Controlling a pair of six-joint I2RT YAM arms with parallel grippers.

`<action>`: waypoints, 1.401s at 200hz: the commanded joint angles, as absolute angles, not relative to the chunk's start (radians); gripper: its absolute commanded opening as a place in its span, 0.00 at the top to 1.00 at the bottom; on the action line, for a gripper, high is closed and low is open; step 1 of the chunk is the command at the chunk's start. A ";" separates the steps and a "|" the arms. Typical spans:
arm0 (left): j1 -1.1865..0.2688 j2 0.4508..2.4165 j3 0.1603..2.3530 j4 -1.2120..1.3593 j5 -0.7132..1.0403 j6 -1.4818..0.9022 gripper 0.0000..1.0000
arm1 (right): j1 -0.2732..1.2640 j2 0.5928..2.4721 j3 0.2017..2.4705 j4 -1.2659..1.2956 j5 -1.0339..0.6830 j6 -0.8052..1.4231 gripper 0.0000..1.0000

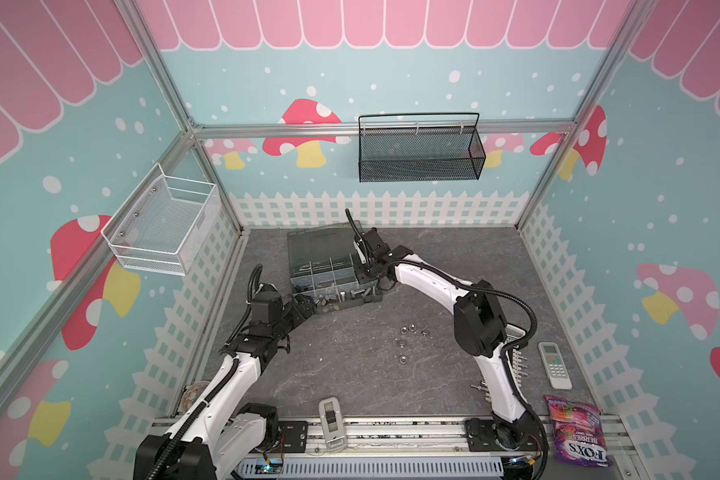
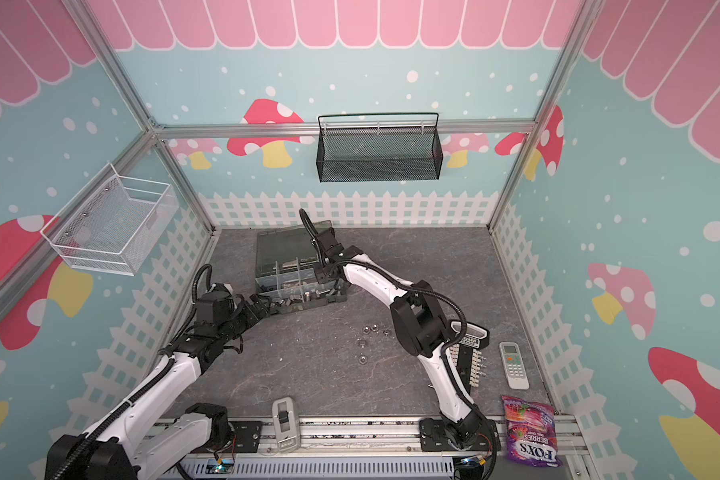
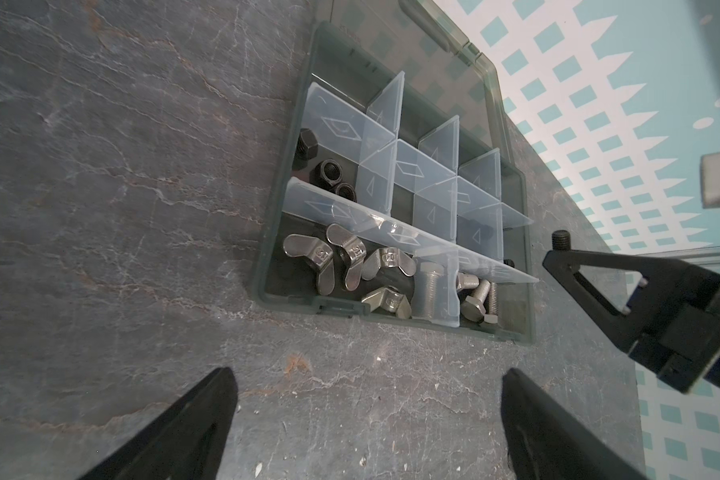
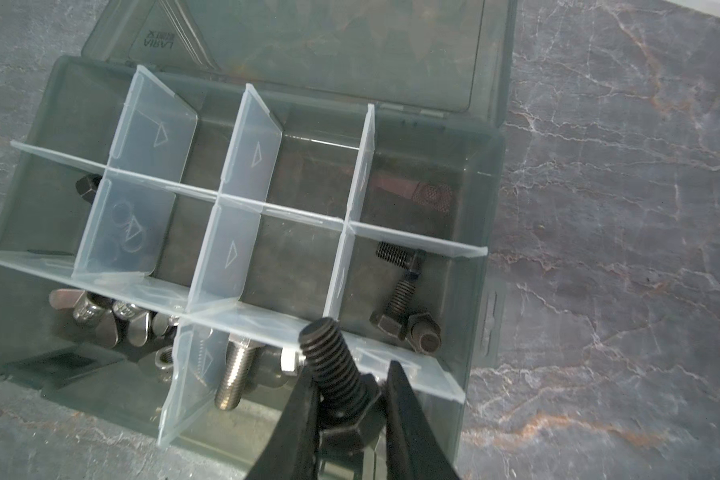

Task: Sort the screws and nuts into containers
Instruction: 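Lower the black bolt into the compartment and open the right gripper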

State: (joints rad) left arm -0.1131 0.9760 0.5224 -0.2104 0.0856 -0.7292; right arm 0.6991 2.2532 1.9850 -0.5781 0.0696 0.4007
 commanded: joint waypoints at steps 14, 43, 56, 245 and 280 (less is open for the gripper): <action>-0.107 0.960 0.522 -0.225 0.066 -0.719 0.00 | 0.673 2.319 2.050 -0.581 0.029 0.379 0.90; -0.107 0.966 0.524 -0.224 0.065 -0.719 0.00 | 0.667 2.354 2.070 -0.582 0.011 0.377 0.85; -0.106 0.968 0.525 -0.224 0.069 -0.721 0.00 | 0.668 2.364 2.075 -0.584 0.006 0.376 0.83; -0.128 0.955 0.549 -0.224 0.097 -0.675 0.00 | 0.659 2.070 1.823 -0.517 0.135 0.426 0.58; -0.185 0.974 0.580 -0.226 0.071 -0.651 0.00 | 0.636 1.927 1.631 -0.454 0.172 0.489 0.54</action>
State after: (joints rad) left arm -0.1474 0.9657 0.5301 -0.2150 0.0895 -0.6804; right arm 0.6559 2.0052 1.7329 -0.5041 0.1200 0.4343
